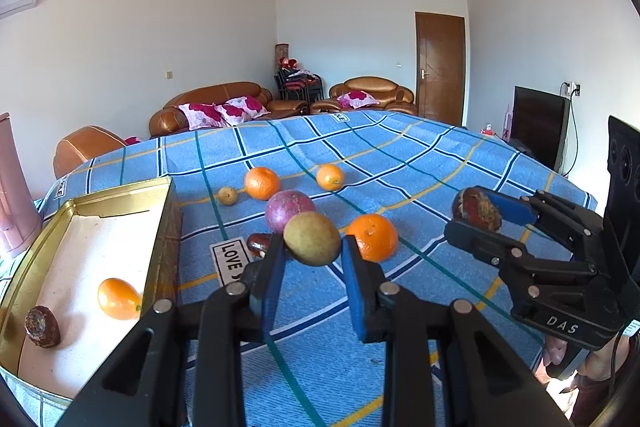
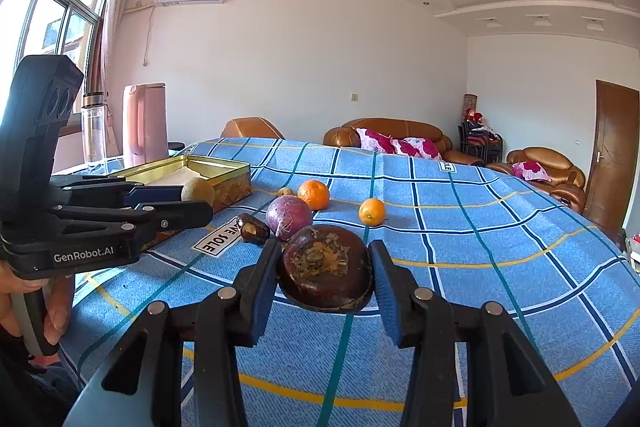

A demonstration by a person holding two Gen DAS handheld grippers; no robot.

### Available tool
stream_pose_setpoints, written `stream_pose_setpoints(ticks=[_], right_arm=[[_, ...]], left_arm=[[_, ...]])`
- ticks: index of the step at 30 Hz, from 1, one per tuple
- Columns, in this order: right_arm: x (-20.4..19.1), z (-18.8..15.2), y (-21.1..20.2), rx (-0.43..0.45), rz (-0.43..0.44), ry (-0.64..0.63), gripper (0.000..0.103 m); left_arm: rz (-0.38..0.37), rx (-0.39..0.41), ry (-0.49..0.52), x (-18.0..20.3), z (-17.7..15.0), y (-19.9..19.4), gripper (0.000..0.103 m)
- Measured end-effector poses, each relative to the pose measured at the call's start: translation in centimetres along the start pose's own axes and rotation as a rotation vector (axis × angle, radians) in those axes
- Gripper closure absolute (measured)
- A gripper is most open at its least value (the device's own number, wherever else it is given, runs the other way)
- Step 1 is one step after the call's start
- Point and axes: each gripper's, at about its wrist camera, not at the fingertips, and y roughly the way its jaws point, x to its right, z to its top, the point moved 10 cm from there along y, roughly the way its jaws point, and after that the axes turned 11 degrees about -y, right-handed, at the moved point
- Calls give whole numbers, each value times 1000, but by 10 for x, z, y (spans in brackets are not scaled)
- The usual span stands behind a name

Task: Organize fruits
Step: 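Lift and carry the yellow-green fruit and mangosteen toward the gold tin tray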

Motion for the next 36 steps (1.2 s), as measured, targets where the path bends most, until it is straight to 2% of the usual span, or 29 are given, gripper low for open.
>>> stream_pose_setpoints(ticks=[12, 36], right_arm=[[-1, 4, -9, 56, -14, -9, 56], [-12, 24, -14, 100, -5, -33, 56]], left_arm=[[6, 35, 10, 2, 2, -6, 73], [52, 132, 16, -10, 22, -29, 73]])
